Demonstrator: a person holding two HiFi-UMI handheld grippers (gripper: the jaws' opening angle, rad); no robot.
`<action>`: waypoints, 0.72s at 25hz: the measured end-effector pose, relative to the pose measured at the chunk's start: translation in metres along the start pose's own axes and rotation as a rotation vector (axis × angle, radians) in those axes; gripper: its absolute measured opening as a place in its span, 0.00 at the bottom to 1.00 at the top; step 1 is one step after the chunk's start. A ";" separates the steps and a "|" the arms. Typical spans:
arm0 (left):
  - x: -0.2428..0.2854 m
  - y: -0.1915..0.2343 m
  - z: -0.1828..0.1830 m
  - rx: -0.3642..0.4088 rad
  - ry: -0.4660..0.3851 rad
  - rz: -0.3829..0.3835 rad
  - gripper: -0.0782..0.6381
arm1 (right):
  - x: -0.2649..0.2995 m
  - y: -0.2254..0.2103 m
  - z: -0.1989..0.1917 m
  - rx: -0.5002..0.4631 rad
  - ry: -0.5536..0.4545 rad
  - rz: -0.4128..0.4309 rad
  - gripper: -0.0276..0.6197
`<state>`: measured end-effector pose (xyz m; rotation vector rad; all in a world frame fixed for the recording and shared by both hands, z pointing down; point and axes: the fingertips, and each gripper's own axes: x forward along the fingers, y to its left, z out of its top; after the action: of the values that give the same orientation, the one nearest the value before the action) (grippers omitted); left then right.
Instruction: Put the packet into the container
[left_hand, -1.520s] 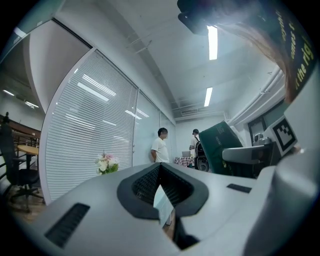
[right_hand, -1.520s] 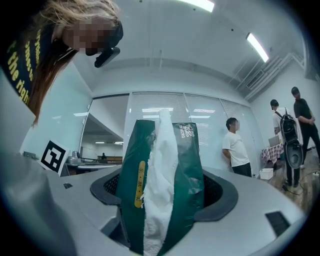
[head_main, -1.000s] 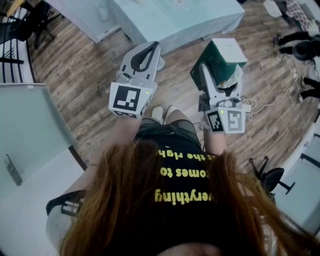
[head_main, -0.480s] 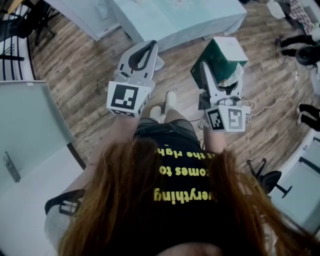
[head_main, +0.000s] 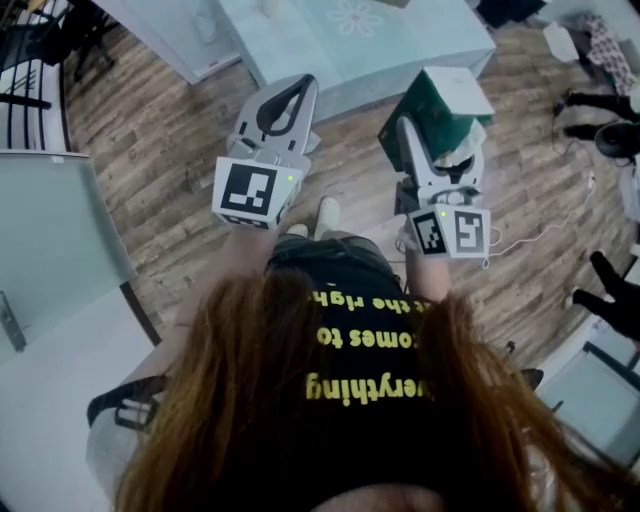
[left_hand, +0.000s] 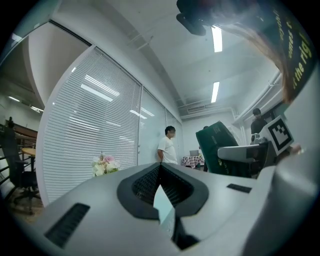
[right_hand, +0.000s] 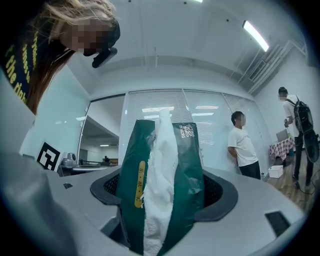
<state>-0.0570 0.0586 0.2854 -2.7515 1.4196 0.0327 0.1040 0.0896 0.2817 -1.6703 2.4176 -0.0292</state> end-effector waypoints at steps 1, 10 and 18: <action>0.007 -0.001 0.001 0.002 -0.003 0.008 0.11 | 0.004 -0.007 0.000 0.002 0.001 0.007 0.63; 0.048 0.011 0.003 0.001 -0.007 0.084 0.11 | 0.043 -0.044 -0.002 0.019 0.007 0.066 0.63; 0.071 0.029 0.004 0.008 -0.011 0.136 0.11 | 0.070 -0.065 -0.003 0.030 0.010 0.082 0.63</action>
<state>-0.0399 -0.0160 0.2780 -2.6391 1.5974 0.0466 0.1396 0.0009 0.2819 -1.5606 2.4786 -0.0613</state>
